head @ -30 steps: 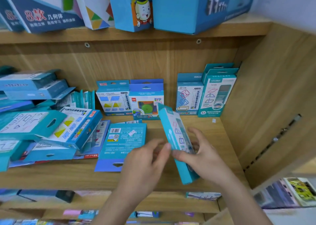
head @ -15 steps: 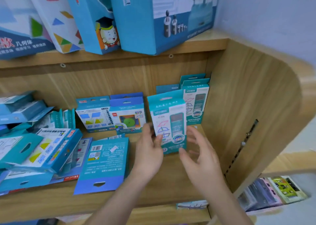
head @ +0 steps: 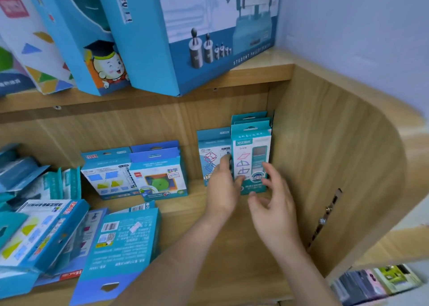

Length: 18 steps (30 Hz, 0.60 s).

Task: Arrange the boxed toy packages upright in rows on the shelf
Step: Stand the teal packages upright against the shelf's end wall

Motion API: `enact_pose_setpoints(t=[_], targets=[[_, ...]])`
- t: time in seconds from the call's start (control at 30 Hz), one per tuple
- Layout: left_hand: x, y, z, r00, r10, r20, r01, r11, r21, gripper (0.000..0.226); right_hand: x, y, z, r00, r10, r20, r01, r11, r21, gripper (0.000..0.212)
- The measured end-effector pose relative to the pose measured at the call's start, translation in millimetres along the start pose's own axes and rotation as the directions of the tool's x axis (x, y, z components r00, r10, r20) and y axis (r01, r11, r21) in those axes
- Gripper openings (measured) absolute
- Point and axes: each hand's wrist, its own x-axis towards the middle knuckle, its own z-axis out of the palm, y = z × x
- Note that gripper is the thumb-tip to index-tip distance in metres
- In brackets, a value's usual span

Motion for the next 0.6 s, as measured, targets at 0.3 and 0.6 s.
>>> enact_pose_setpoints(t=[0.3, 0.6], targets=[[7.5, 28.3, -10.2, 0.989, 0.062, 0.131, -0.114, 0.893, 0.435, 0.024, 41.3, -19.1, 7.0, 0.949, -0.315, -0.009, 0.293, 0.892, -0.344, 0.058], [12.0, 26.8, -16.4, 0.998, 0.006, 0.056, -0.031, 0.89, 0.456, 0.009, 62.2, -20.2, 15.7, 0.95, -0.288, 0.123, 0.309, 0.8, -0.515, 0.06]])
